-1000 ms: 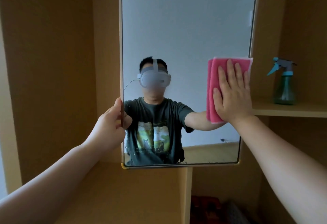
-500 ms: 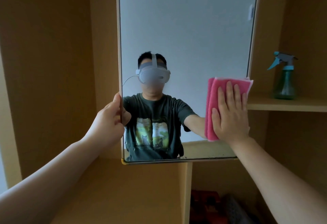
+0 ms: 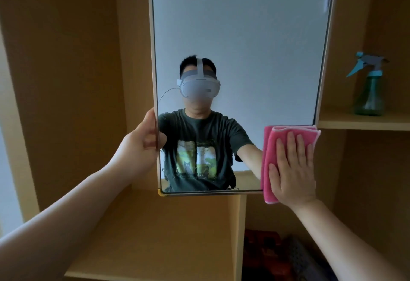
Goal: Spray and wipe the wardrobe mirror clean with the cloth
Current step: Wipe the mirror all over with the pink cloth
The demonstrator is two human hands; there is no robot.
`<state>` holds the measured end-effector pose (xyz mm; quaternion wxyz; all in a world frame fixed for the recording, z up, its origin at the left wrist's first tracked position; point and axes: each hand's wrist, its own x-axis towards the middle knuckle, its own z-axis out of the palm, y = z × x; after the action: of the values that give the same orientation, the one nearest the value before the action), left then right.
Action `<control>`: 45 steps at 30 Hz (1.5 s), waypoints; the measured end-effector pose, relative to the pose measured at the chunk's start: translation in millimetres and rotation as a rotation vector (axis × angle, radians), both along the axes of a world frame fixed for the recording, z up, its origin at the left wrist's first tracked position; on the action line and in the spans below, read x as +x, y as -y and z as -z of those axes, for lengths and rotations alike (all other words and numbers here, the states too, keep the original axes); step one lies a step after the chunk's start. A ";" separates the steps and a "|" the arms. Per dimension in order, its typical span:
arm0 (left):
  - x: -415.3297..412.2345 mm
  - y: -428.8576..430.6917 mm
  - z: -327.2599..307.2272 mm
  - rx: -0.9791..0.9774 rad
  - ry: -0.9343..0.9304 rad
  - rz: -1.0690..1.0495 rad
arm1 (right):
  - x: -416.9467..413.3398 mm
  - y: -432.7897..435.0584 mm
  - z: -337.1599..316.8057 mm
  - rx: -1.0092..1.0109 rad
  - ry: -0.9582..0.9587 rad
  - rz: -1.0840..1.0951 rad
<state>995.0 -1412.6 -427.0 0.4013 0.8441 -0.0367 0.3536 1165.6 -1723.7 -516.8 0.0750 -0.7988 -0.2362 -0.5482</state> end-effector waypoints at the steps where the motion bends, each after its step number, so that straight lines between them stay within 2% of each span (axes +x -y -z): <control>1: -2.1 0.2 -0.1 -0.007 -0.015 -0.001 | 0.5 1.0 -0.6 -0.010 0.003 0.004; 6: -11.5 5.0 0.1 0.048 -0.072 0.017 | 3.0 6.7 -7.4 -0.115 0.052 0.018; 14: -12.1 -1.4 -4.0 0.095 -0.174 0.008 | 0.4 -17.2 0.1 -0.045 0.117 -0.006; 30: -14.7 3.7 -5.8 0.090 -0.182 0.020 | -13.6 -65.9 8.8 -0.007 0.148 -0.051; 45: -15.2 2.7 -7.2 0.087 -0.219 0.033 | -42.8 -127.4 7.9 -0.135 0.182 -0.148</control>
<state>979.7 -1415.4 -419.8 0.3717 0.8936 -0.0217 0.2506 1122.8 -1596.4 -524.7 0.0398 -0.7293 -0.3366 -0.5943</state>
